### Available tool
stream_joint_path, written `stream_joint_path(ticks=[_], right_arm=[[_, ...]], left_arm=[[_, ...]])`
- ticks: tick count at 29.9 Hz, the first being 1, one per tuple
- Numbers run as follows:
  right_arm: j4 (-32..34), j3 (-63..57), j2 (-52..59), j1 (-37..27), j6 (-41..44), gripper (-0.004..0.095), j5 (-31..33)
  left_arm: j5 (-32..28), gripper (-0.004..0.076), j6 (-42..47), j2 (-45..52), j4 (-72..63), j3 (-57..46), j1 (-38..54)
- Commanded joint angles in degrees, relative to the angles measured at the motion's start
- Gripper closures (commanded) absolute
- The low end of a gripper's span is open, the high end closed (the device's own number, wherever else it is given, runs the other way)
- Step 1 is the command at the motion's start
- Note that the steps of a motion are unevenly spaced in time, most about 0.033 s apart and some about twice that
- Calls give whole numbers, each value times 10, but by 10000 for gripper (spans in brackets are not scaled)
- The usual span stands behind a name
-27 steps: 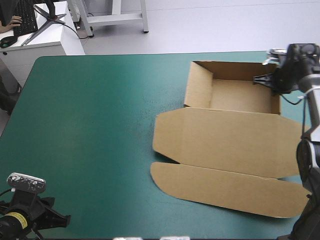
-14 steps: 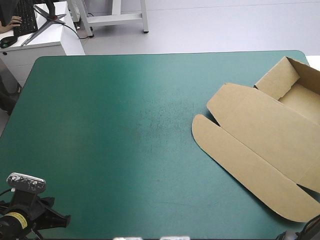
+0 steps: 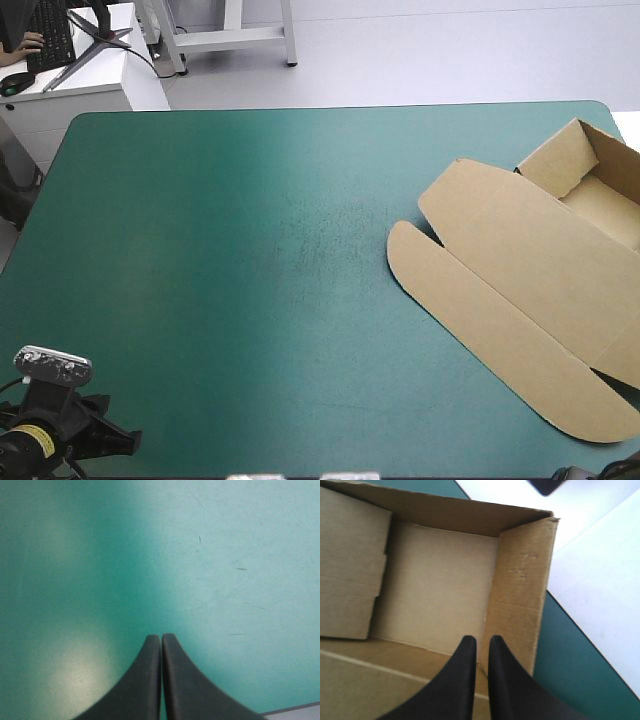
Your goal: Fold the box
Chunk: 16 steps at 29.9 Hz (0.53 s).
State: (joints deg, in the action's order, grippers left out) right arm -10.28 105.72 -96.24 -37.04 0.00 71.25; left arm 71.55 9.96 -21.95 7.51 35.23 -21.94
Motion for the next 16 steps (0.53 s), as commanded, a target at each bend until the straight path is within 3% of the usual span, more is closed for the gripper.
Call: stream_joint_path(ticks=[1,8,13,16], right_arm=[[-55,-17,83,-3,-26,906,7],[-77,-87,209,55,-44,908,5],[-46,-146,313,189,-54,908,5],[5,-200,377,266,-44,908,5]], left_arm=[[-31,734,3,-7,7,14,-3],[-77,734,2,-7,7,7,-3],[-87,734,-1,-7,-4,-13,-3],[-93,734,-10,-7,-4,-15,-3]])
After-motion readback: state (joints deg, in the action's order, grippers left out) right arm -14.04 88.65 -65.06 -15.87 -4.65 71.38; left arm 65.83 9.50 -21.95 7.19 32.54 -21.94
